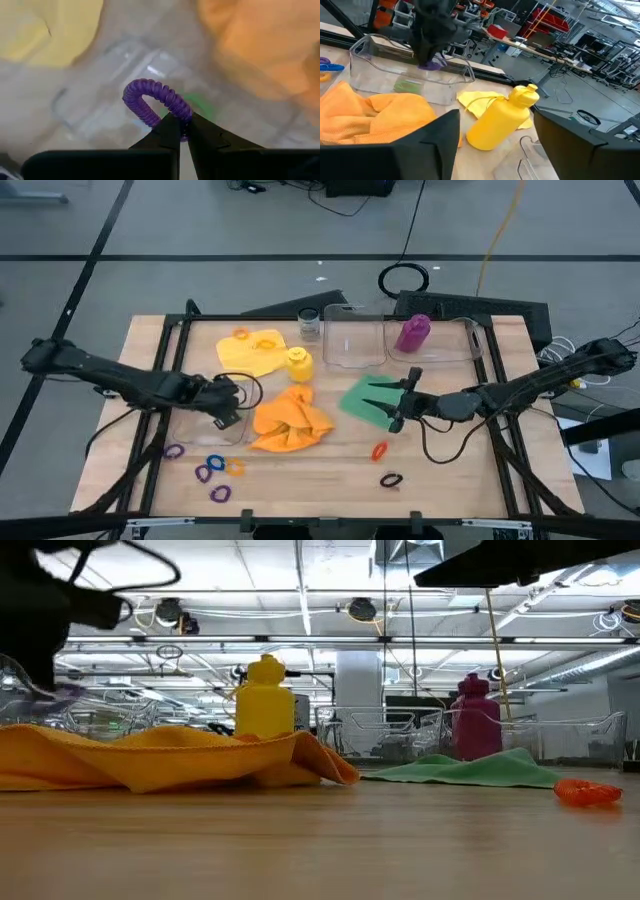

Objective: Pick & Place Sports Items
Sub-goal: Put the purple spring keychain into the bottom transparent bin, then put the orange spring keychain into the bottom transparent bin

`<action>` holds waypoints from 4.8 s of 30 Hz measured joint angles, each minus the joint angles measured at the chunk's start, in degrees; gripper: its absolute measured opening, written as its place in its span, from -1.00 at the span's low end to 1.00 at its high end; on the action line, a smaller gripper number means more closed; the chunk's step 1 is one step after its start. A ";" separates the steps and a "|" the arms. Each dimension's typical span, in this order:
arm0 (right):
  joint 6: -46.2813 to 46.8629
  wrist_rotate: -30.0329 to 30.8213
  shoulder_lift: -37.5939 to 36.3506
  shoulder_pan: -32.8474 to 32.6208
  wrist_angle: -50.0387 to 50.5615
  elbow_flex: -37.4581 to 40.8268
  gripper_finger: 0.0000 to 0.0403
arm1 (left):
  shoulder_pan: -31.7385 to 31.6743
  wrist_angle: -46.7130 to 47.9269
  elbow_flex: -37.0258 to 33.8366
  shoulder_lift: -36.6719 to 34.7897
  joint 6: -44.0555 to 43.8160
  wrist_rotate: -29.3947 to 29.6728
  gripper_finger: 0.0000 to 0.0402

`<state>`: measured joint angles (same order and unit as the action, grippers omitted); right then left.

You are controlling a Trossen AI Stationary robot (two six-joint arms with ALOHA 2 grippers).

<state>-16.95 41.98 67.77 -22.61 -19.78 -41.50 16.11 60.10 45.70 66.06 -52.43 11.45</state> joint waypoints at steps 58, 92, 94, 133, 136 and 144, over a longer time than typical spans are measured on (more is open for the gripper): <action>1.49 -0.04 0.02 0.02 1.67 0.00 -0.17 | -3.33 -13.69 -1.74 0.04 17.29 -8.19 -0.20; 14.77 -33.18 0.13 1.79 15.92 0.02 -0.17 | -1.95 -82.36 2.18 22.12 51.15 -3.21 -0.20; 16.79 -34.62 0.70 1.99 17.30 0.02 -0.17 | -2.42 -83.50 2.18 23.09 51.03 -3.22 -0.20; 24.86 -37.55 23.15 -0.15 19.32 0.00 -0.27 | -3.77 -85.24 2.16 23.65 51.22 -3.91 -0.20; 25.22 -37.55 23.15 -0.15 20.04 0.00 -0.39 | -3.77 -85.22 2.16 23.65 51.19 -3.90 -0.20; 25.88 -37.55 23.17 -0.11 22.18 0.00 -0.74 | -3.77 -85.18 2.16 23.63 51.17 -3.90 -0.20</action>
<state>8.93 4.43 90.94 -22.72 2.40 -41.50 12.34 -25.08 47.86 89.69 -1.26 7.55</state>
